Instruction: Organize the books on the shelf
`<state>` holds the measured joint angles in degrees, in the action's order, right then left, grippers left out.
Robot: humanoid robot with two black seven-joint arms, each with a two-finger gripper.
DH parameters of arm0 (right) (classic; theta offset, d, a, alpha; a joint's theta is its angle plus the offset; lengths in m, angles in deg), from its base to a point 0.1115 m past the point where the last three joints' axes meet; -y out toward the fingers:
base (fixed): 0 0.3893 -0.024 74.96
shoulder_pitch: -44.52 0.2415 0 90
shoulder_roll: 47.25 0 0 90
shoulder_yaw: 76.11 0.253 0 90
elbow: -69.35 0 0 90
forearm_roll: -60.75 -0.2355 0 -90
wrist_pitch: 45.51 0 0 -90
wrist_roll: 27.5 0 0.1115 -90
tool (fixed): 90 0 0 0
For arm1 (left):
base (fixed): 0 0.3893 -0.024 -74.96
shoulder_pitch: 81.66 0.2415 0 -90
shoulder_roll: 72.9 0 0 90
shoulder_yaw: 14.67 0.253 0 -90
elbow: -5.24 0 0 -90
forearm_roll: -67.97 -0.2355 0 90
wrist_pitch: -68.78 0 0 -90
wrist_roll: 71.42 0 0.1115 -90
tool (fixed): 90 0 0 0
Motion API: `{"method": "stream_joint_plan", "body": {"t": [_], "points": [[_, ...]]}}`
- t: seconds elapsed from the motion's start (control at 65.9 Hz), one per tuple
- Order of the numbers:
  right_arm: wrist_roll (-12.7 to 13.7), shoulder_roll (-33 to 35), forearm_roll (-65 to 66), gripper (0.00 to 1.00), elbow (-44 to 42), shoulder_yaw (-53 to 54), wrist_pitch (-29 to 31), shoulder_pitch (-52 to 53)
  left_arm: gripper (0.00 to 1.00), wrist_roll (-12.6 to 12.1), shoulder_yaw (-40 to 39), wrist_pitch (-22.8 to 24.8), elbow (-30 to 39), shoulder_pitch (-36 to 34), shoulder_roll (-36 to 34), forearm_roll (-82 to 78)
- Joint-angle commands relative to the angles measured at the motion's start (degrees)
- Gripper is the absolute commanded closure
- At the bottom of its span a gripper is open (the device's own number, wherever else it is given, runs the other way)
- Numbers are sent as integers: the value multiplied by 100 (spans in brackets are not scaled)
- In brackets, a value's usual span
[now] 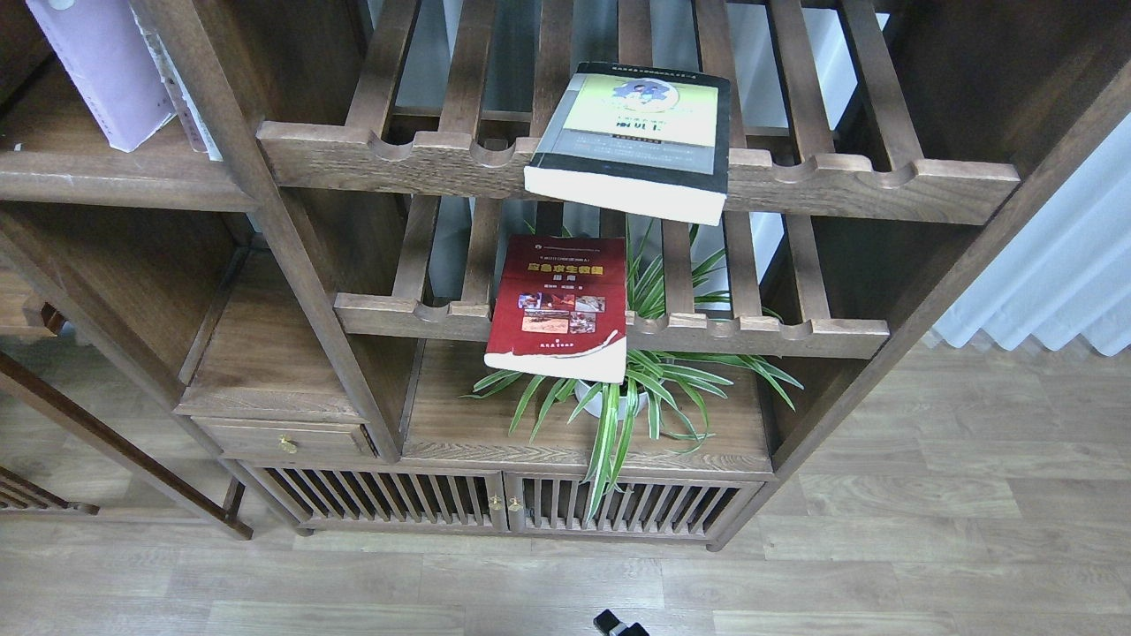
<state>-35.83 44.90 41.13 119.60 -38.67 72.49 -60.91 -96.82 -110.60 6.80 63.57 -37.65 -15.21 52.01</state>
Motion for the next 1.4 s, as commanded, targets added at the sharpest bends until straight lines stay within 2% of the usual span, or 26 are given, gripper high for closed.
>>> {"method": "stream_joint_plan", "body": {"t": [0.0,0.212,0.683,0.911,1.108,1.381], "points": [[-89,14,-103,1,-6,0,0,76,37,-17,-347,-1,451,564,15,374],[-160,5,-130,1,-77,8,0,251,29,-35,-1050,-1,1444,1882,-3,752],[-221,-65,-138,1,-85,8,0,322,21,-18,-1156,-1,2323,4062,59,1702],[-362,-109,-138,1,-85,8,0,488,13,-17,-1077,-1,2297,4985,445,1851],[-362,-92,-121,1,-156,8,0,787,5,-35,-963,-1,2121,5381,911,1843],[-362,-118,-77,1,-507,-71,0,1517,2,-35,-506,-1,1796,5645,1008,1834]]}}
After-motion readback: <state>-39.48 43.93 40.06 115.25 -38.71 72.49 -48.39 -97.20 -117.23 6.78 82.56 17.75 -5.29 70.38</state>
